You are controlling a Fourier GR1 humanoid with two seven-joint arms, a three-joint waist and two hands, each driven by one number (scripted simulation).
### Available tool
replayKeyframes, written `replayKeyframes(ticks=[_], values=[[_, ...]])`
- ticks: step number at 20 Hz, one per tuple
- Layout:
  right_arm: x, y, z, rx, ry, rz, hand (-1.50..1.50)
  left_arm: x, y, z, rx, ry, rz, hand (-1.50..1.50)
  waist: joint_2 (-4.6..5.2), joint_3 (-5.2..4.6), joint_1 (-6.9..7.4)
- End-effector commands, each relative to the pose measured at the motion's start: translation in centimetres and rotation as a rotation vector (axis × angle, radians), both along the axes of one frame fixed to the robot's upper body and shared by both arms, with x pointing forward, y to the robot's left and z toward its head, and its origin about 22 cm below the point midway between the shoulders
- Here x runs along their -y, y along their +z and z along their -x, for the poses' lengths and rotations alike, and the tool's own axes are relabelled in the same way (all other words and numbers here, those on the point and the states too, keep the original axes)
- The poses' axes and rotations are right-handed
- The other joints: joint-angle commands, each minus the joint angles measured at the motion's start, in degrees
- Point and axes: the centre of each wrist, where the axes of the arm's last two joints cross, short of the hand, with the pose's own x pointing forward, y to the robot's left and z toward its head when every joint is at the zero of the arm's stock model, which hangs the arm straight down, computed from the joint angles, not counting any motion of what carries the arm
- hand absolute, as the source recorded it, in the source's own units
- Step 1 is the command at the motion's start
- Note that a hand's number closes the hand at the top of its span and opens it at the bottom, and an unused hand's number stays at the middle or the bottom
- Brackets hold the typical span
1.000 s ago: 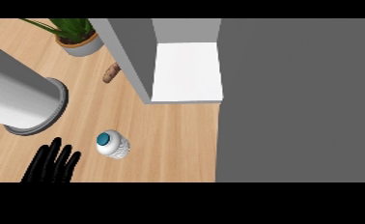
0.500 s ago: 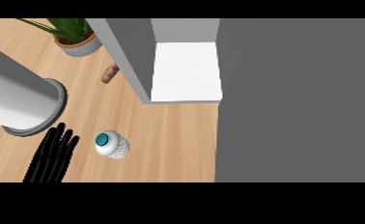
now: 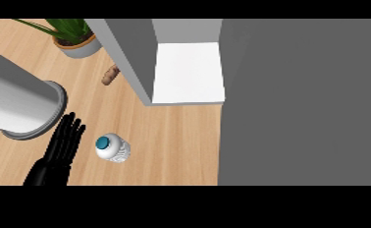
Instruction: Pick up the bottled water, place it into the cabinet and close the cabinet
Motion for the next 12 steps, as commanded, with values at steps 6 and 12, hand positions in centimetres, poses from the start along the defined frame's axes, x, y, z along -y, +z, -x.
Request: replayKeyframes(ticks=[6, 12], values=[[-0.7, 3.9, 2.6, 0.056, 0.075, -0.079, -1.50, -1.0, -5.0, -3.0, -0.065, 0.012, -0.009, -1.50, 0.10, -0.01, 0.14], [-1.0, 3.8, 2.9, 0.072, 0.082, -0.087, -1.50, -2.4, -9.1, -2.0, -0.110, 0.024, -0.014, -1.50, 0.14, -0.06, 0.50]])
